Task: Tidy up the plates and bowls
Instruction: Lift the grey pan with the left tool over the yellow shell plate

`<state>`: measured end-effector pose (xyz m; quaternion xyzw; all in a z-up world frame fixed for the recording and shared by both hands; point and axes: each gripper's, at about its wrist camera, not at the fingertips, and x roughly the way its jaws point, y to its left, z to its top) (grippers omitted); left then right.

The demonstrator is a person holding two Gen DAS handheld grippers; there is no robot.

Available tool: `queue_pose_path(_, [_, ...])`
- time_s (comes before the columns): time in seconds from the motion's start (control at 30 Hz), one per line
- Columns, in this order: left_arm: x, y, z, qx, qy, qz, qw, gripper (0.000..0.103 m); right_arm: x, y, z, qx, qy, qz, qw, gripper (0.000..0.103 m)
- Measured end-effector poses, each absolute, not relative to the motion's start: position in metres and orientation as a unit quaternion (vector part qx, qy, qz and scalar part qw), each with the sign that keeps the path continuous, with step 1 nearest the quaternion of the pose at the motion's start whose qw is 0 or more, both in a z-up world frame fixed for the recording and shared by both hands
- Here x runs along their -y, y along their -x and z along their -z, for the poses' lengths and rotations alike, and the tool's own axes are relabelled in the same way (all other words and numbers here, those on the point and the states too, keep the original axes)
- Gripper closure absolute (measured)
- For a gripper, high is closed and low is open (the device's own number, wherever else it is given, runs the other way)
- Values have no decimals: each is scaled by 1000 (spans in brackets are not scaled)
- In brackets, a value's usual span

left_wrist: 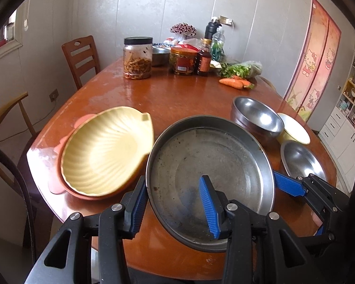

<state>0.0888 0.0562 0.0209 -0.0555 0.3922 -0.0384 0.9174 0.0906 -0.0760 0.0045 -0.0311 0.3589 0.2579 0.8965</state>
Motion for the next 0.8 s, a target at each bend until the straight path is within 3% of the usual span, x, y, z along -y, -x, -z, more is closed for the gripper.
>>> queue_pose_path(0.8, [-137, -113, -39, -378, 78, -16, 922, 59, -10, -140, -25, -346, 63, -309, 884, 28])
